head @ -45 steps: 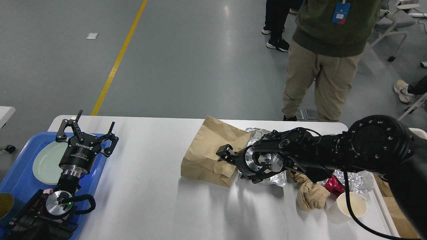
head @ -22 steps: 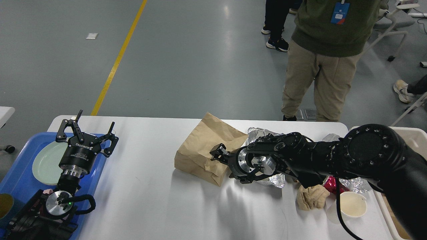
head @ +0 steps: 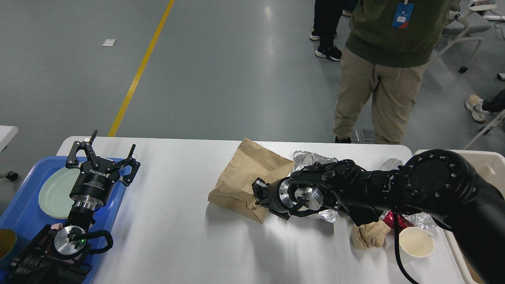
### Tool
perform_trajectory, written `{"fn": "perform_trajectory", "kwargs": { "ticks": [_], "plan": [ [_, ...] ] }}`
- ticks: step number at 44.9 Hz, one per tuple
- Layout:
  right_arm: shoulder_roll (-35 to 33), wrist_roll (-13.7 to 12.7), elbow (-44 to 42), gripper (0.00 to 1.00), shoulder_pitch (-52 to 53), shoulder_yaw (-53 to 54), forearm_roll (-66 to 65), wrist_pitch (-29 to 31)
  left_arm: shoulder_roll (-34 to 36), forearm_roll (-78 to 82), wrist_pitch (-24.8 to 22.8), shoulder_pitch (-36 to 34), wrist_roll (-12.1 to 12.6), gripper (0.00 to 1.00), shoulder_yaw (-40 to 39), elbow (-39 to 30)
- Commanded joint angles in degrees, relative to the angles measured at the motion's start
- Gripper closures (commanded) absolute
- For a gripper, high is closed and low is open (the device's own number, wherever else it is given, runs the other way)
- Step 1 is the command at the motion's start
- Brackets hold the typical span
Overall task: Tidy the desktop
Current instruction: 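Lift the brown paper bag and drop it into the white bin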
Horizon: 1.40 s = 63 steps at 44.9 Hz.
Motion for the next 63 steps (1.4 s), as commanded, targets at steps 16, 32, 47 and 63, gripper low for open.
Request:
{"fn": "perform_trajectory", "kwargs": {
  "ticks": [16, 32, 47, 63],
  "plan": [
    [-0.7, -0.2, 5.1, 1.00, 4.4, 0.0, 2.7, 1.1, 0.0, 0.0, 0.0, 0.0, 0.0, 0.04, -0.1, 0.0],
    [-8.6, -1.3, 27.0, 1.00, 31.3, -10.1, 7.1, 5.3, 0.0, 0.0, 0.0, 0.0, 0.0, 0.04, 0.0, -0.1],
    [-19.2, -1.2, 41.7, 1.00, 59.8, -27.7, 5.2, 30.1, 0.0, 0.0, 0.1, 0.0, 0.0, 0.04, 0.0, 0.0],
    [-26.5, 4.0, 48.2, 1.00, 72.9, -49.1, -7.9, 40.0, 0.1, 0.0, 0.1, 0.0, 0.0, 0.04, 0.0, 0.0]
  ]
}}
